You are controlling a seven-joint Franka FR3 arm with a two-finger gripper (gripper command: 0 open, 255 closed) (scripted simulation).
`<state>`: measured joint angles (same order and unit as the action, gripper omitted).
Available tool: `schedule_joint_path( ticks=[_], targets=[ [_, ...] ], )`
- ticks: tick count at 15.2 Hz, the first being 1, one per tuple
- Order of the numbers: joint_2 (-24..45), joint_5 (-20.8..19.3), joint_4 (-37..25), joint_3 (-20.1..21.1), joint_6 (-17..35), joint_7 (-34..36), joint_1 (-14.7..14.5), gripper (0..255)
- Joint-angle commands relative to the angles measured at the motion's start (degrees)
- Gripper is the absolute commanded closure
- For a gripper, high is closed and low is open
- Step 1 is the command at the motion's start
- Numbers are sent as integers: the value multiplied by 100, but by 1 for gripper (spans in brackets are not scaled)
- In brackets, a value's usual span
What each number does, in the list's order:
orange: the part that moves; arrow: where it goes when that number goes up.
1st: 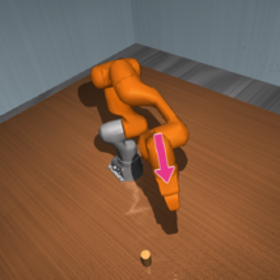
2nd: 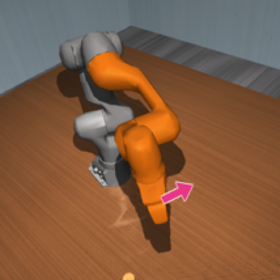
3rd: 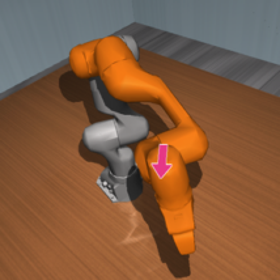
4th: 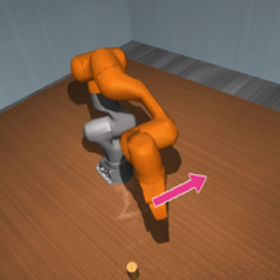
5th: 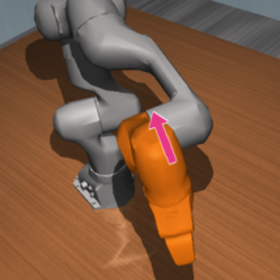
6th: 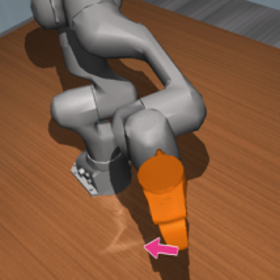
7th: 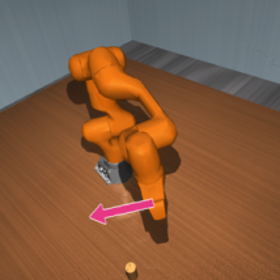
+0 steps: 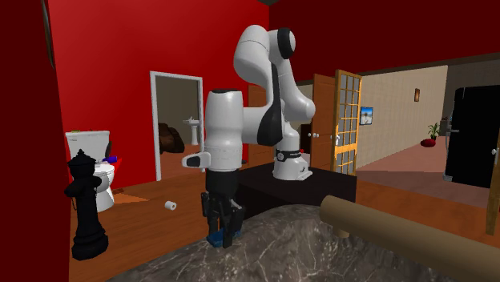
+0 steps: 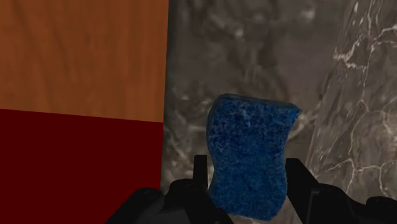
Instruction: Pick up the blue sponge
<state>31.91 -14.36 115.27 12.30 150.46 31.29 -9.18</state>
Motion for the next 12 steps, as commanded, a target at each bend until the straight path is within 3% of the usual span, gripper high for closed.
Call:
schedule_joint_path(
  ticks=[1, 12],
  targets=[
    [-50, 22, 29, 14, -51, -14, 20, 255],
    [-720, 295, 81, 228, -660, -210, 178, 255]
  ],
)
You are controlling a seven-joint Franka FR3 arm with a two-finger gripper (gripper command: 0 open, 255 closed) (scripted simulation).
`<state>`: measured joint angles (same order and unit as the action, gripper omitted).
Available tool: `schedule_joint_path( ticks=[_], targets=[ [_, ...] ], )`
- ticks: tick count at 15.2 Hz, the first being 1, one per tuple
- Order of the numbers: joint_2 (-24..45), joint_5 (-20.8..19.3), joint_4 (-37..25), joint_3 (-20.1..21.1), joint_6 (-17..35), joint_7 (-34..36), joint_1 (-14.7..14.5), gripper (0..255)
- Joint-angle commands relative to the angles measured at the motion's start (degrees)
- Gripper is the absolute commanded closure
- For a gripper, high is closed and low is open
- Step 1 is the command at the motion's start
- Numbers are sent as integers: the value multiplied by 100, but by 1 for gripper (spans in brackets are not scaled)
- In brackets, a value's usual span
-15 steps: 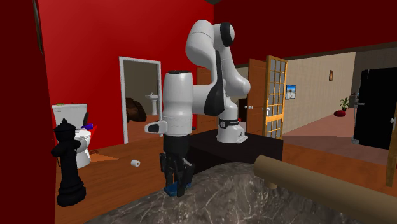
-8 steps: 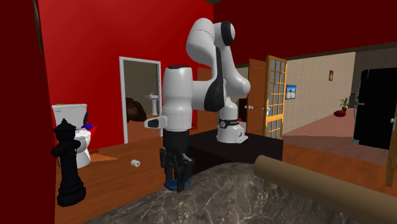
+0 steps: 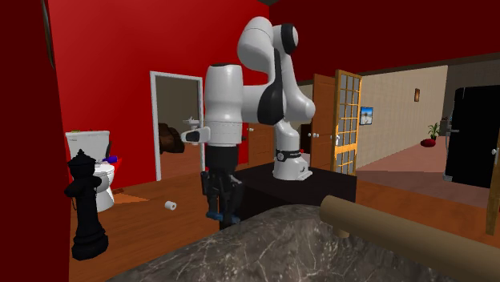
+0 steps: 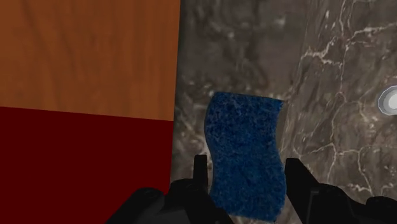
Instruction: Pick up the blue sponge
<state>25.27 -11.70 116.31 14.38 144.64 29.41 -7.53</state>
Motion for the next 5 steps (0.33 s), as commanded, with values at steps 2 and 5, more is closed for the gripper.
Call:
schedule_joint_path(
  ticks=[2, 5],
  targets=[
    [-170, 81, -29, 53, -195, -58, 37, 255],
    [-234, 111, -35, 71, -263, -79, 50, 255]
  ],
)
